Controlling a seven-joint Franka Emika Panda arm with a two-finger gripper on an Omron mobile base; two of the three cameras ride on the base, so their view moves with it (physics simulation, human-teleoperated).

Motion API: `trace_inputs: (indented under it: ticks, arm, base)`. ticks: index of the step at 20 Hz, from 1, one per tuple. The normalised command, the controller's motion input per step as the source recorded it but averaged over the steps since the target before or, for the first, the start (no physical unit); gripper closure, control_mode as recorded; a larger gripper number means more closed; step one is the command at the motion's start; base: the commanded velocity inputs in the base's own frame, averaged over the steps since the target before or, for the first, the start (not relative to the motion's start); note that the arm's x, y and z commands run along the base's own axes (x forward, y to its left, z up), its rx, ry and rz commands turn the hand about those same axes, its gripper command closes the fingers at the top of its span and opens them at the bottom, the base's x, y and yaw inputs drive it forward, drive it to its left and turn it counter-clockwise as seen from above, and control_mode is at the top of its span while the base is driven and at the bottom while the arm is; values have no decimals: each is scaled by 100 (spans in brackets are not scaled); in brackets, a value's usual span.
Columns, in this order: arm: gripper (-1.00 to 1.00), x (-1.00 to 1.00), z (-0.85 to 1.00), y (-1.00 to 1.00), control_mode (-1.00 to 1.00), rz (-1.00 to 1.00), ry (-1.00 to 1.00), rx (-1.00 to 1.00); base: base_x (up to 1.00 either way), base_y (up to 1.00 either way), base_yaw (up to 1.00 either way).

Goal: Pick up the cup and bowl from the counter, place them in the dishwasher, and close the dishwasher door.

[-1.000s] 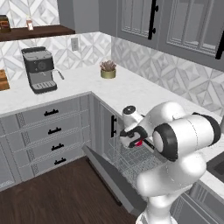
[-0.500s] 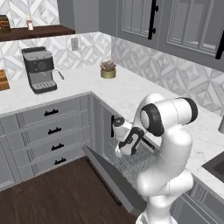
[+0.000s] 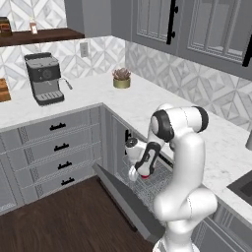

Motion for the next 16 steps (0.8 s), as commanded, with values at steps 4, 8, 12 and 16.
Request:
trace_inputs:
  ticks: [4,8,12,16]
  arm:
    - [100,31,-32,-19,-100,0,0,0]
    - [100,27,-24,-28,-100,0,0,0]
    - [100,29,-48,-12,-100,0,0,0]
    - [100,18,-58,0,-100,3,1,0]
  base:
    - [0,0,0]
    - [0,0,0]
    - [0,0,0]
    - [0,0,0]
